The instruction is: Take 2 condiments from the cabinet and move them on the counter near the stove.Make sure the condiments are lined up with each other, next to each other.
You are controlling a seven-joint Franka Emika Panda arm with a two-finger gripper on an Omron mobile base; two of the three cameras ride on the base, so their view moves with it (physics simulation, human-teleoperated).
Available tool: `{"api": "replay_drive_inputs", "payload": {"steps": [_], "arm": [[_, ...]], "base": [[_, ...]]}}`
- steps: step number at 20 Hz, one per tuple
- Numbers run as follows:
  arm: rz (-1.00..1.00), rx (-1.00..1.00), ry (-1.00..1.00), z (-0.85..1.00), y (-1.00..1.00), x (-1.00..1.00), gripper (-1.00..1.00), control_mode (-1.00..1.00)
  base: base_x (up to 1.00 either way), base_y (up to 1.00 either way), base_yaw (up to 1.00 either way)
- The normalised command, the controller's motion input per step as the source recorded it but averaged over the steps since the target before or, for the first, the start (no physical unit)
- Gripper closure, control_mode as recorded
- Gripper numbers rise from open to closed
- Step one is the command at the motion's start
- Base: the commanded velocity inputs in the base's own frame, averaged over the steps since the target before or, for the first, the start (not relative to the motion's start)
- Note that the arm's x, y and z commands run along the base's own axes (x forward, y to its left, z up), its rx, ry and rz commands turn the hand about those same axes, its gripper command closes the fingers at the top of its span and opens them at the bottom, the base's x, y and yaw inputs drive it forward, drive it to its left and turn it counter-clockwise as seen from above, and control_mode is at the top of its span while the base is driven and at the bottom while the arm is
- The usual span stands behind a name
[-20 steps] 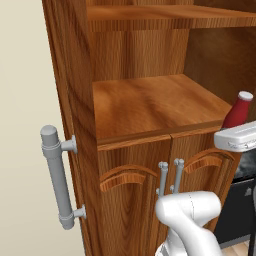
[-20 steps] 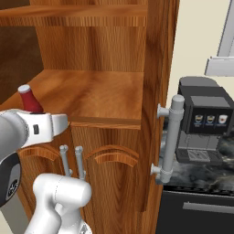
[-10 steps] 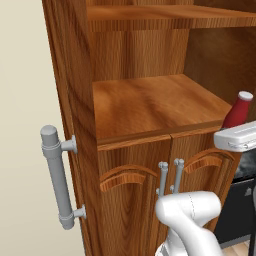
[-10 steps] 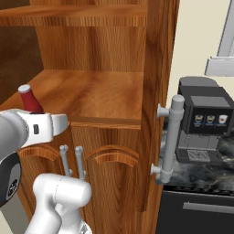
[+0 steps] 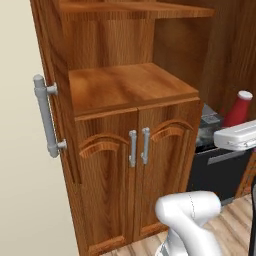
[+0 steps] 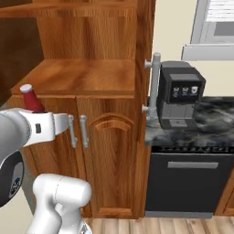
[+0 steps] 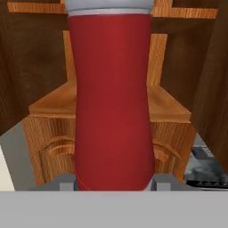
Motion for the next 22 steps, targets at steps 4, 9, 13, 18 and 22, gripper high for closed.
{"api": "replay_drive_inputs", "payload": {"steps": [4,9,13,18,22], "arm": [[0.0,0.0,0.0,0.0,0.0,0.0,1.0,1.0],[0.0,0.0,0.0,0.0,0.0,0.0,1.0,1.0],[0.0,0.0,0.0,0.0,0.0,0.0,1.0,1.0],[0.0,0.0,0.0,0.0,0.0,0.0,1.0,1.0],[0.0,0.0,0.0,0.0,0.0,0.0,1.0,1.0]], "base": [[-0.87,-0.17,-0.36],[-0.44,-0.38,-0.55],[-0.22,-0.61,-0.7],[0.05,-0.51,-0.69],[0.26,-0.15,-0.54]]}}
